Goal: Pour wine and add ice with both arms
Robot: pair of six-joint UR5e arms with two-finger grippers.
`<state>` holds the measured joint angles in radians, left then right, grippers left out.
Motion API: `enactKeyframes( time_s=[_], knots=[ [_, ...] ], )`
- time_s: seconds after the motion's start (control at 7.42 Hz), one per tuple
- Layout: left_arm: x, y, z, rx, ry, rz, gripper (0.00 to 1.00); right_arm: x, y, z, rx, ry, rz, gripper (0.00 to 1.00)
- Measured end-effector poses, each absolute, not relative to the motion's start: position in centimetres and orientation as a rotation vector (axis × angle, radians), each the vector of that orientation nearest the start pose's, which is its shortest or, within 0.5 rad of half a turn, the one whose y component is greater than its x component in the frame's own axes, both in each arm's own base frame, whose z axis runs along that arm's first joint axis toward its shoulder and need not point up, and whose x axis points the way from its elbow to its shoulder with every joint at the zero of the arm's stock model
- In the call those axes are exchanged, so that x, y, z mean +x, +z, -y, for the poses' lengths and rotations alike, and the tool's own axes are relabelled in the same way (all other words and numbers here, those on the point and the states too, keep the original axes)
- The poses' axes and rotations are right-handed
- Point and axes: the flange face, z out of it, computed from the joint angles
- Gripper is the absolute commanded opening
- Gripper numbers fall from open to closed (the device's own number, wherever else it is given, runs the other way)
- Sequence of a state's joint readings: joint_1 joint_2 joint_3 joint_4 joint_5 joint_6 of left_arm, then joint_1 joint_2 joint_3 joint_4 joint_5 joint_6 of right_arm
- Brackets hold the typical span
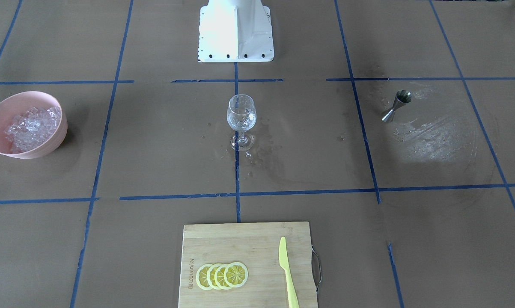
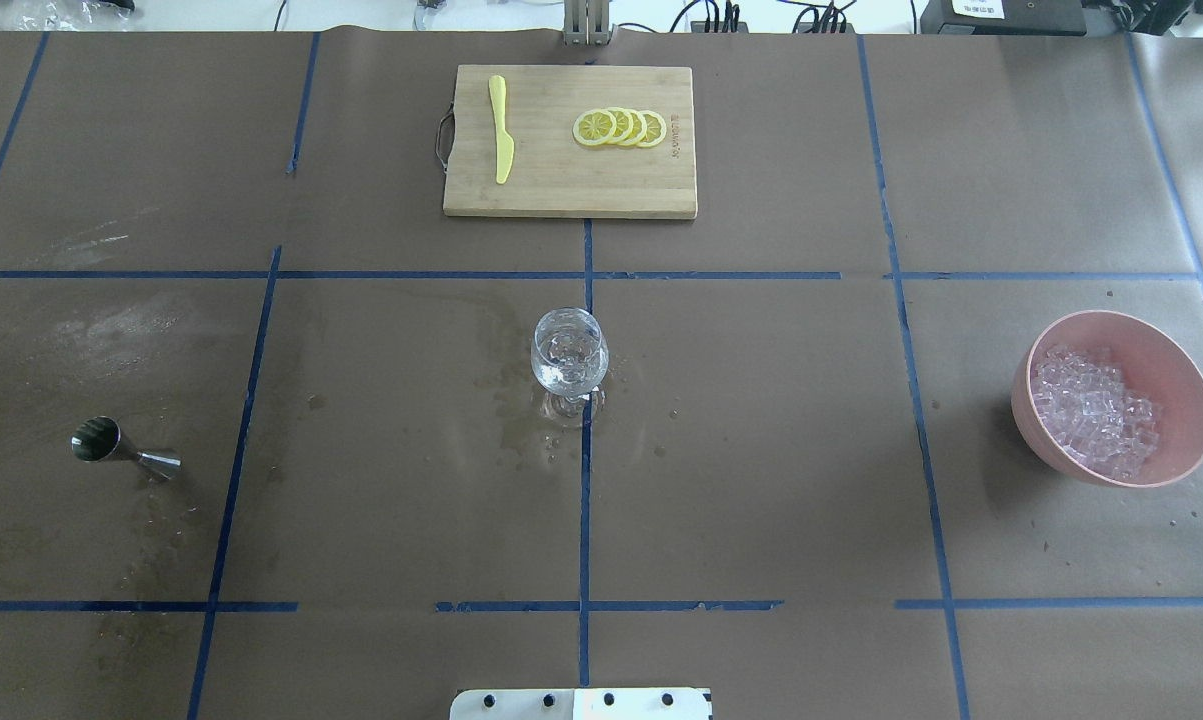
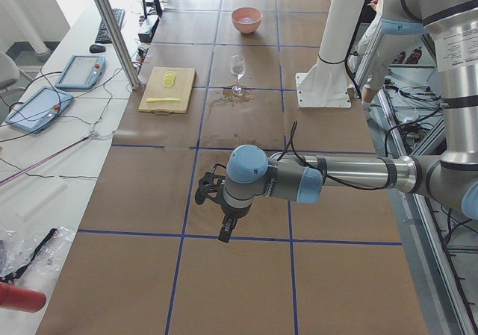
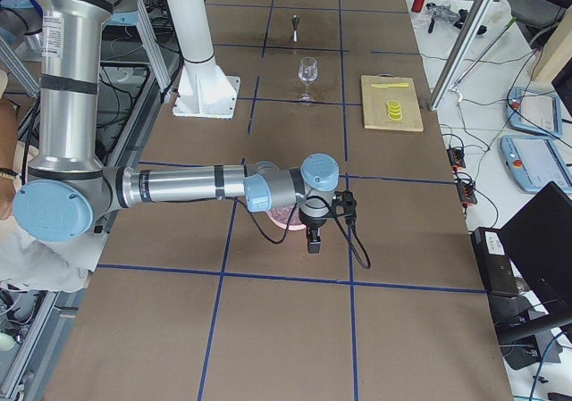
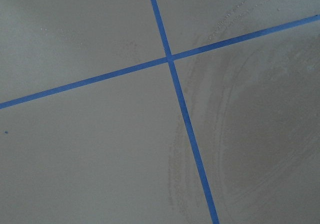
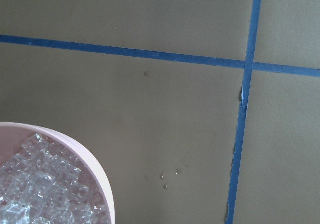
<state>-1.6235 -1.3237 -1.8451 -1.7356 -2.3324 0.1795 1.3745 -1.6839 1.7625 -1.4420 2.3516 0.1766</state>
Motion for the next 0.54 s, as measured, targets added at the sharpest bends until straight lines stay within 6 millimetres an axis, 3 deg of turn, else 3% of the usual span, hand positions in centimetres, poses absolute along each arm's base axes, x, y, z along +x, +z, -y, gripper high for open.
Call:
enactKeyframes(
  time_s=[0.54],
  knots=[
    [-8.37, 60.76, 39.27, 0.294, 0.232, -0.711, 1.0, -2.72, 58.9, 46.24, 0.078, -0.109, 0.801, 1.0]
  ],
)
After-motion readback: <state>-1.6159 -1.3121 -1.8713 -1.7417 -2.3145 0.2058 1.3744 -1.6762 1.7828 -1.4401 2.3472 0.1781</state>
